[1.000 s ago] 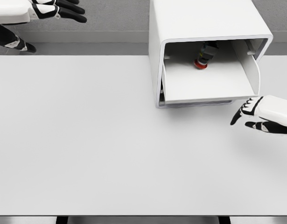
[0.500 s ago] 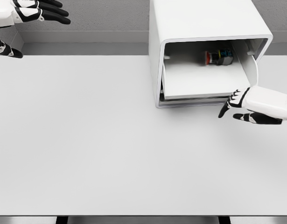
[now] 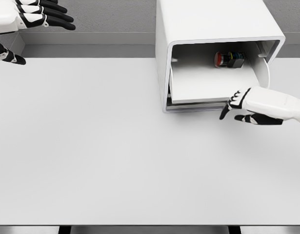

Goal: Slide open multi-storey tabletop storage cabinets and put open load switch and slide close multi-storey tabletop storage cabinets

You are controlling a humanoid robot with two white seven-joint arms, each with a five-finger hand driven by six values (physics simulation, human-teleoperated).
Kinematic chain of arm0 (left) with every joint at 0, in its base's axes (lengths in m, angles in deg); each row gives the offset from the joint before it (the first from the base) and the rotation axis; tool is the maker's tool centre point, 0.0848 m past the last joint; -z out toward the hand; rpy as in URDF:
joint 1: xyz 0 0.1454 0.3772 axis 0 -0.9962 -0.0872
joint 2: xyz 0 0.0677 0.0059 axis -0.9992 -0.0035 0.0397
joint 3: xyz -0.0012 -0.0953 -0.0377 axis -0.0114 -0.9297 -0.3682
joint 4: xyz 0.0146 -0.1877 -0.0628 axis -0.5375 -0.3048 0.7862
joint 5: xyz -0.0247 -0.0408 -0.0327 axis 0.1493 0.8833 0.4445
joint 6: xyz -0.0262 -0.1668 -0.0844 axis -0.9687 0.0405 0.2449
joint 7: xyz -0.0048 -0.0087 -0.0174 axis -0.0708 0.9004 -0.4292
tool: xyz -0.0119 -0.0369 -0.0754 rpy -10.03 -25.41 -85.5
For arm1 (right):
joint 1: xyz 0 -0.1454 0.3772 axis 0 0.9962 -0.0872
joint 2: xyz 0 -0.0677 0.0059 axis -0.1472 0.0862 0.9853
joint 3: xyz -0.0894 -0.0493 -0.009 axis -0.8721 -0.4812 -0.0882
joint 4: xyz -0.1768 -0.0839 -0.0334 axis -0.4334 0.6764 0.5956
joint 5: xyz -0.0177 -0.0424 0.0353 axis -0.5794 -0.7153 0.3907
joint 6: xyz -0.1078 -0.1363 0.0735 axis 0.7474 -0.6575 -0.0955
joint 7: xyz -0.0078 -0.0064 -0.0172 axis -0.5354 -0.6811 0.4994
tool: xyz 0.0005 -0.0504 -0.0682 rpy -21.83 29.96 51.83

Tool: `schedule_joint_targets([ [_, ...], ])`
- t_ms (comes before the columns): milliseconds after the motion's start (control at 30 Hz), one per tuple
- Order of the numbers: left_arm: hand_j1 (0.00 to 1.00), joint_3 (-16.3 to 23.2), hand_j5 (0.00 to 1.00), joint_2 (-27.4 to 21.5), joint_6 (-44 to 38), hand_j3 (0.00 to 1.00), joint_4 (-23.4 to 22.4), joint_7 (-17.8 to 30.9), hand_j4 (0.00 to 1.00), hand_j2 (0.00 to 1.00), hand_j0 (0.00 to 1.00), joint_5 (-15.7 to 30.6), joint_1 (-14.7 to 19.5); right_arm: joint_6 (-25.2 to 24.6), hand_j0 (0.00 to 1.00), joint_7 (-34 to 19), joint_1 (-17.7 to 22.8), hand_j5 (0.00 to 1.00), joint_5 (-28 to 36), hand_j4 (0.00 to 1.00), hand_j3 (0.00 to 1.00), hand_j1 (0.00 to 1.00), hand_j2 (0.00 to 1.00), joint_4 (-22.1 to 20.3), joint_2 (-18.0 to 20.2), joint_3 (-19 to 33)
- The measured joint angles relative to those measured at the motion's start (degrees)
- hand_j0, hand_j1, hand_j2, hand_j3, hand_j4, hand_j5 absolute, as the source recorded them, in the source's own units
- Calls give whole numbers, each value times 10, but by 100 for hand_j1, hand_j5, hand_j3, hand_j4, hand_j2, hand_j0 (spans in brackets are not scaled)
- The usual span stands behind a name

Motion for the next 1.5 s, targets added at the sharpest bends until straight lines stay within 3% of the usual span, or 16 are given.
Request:
schedule_joint_targets([
  [667,100,12,100,37,0,100,-1,3,100,100,100,-13,-13,0,57,0,-73,57,-33,57,57,57,57,42,-36,-72],
  [767,100,17,100,40,0,100,-1,4,100,100,100,-14,-13,0,57,0,-105,57,-34,57,57,57,57,60,-45,-86],
  [1033,100,20,100,42,0,100,-1,4,100,100,100,-14,-13,0,57,0,-143,57,-36,57,57,57,57,102,-69,-121],
  [1200,100,20,100,42,0,100,-1,4,100,100,100,-14,-13,0,57,0,-195,57,-36,57,57,57,57,142,-86,-146],
  [1367,100,20,100,42,0,100,-1,4,100,100,100,-14,-13,0,58,0,-194,58,-38,58,58,58,58,162,-92,-163],
  [1467,100,24,100,41,0,100,-4,4,100,100,100,-16,-17,1,70,0,-142,70,-39,70,70,70,70,128,-65,-144],
  [1500,100,28,100,41,0,100,-5,4,100,100,100,-18,-17,1,93,0,-123,93,-38,93,93,93,93,113,-54,-126],
])
